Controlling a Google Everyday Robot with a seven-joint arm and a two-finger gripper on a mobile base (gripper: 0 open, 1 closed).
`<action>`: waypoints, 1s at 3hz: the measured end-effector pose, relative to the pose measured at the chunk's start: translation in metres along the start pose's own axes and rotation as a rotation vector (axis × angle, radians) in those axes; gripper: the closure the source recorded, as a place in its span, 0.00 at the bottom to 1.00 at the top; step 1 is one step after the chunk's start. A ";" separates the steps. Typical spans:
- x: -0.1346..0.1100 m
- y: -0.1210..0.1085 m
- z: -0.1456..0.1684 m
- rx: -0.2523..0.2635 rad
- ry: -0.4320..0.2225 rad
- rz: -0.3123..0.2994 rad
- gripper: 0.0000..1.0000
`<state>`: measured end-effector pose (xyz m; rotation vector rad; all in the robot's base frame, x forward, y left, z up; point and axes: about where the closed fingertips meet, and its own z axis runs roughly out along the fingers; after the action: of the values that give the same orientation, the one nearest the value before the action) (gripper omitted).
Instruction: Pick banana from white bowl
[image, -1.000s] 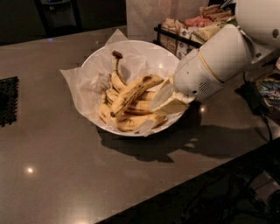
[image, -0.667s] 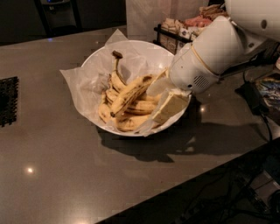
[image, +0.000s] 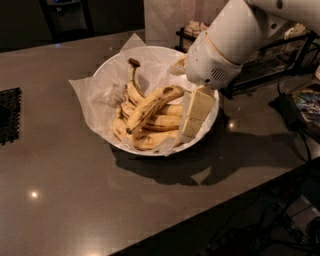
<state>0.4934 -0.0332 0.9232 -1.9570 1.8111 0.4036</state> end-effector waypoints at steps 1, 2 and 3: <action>-0.002 -0.014 0.004 -0.014 0.020 -0.016 0.00; 0.001 -0.024 0.018 -0.059 0.018 -0.019 0.00; 0.007 -0.031 0.034 -0.104 0.012 -0.005 0.00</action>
Offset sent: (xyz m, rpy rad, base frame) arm 0.0395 0.0132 -0.0290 -0.0298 0.0918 0.0704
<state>0.5277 -0.0211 0.8946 -2.0365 1.8263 0.4943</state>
